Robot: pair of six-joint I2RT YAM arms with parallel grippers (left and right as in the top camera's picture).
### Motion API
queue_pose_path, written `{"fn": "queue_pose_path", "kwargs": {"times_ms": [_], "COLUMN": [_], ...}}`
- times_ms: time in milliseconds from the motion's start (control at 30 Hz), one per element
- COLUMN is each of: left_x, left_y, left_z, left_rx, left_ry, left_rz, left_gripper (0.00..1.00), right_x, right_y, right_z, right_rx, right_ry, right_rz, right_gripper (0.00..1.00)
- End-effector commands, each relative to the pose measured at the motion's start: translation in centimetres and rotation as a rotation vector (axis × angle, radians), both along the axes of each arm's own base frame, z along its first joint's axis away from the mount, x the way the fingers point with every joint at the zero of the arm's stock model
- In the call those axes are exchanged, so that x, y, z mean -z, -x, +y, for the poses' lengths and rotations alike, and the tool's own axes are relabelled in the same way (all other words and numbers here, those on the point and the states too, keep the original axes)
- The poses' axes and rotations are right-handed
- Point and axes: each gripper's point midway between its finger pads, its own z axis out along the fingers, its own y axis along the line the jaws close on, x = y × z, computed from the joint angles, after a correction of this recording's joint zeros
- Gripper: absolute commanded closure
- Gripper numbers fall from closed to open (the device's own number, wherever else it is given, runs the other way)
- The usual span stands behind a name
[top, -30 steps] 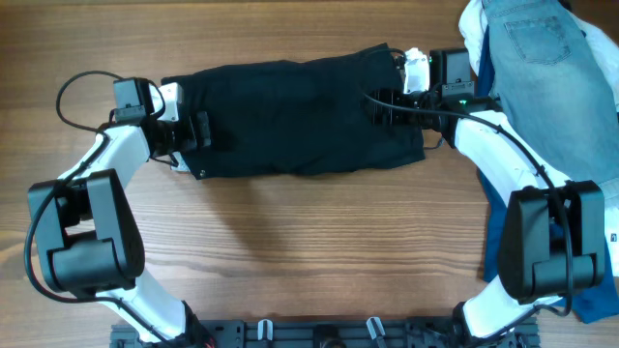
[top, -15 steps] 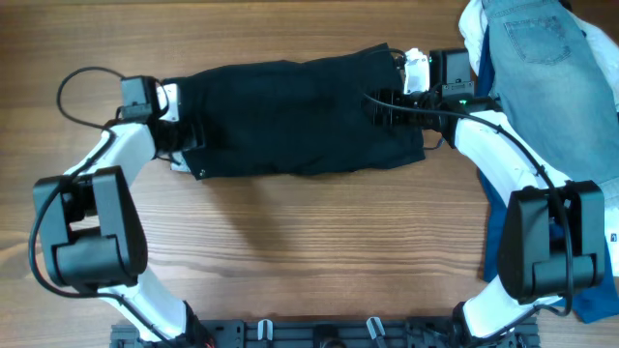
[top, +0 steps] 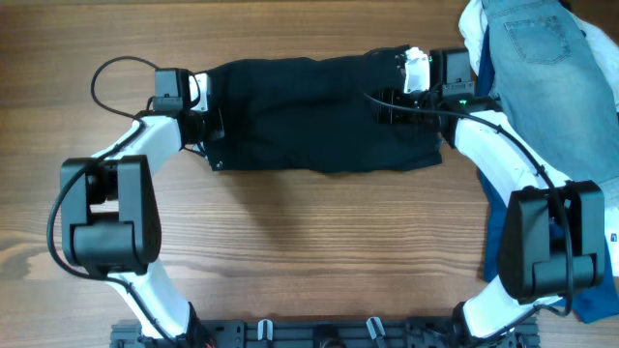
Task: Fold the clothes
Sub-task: 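Grasp the shorts' left side with the left gripper and fold it rightward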
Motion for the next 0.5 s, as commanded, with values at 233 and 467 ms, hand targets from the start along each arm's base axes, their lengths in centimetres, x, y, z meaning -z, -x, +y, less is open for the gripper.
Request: {"fn": "queue_pose_path", "kwargs": {"times_ms": [233,467], "left_x": [-17.1,-20.7], "left_y": [4.6,5.2], "left_z": [5.8,4.6], "left_rx": [-0.181,-0.144], "left_ry": [-0.021,0.021], "left_rz": [-0.228,-0.306], "left_gripper": [0.96,0.96], "right_x": [-1.8,0.5], "right_y": [-0.5,0.9], "right_z": [1.4,4.0], "right_rx": [-0.015,-0.099], "right_ry": [-0.094,-0.145], "right_rz": [-0.03,0.046], "right_gripper": [0.64,0.96]}}
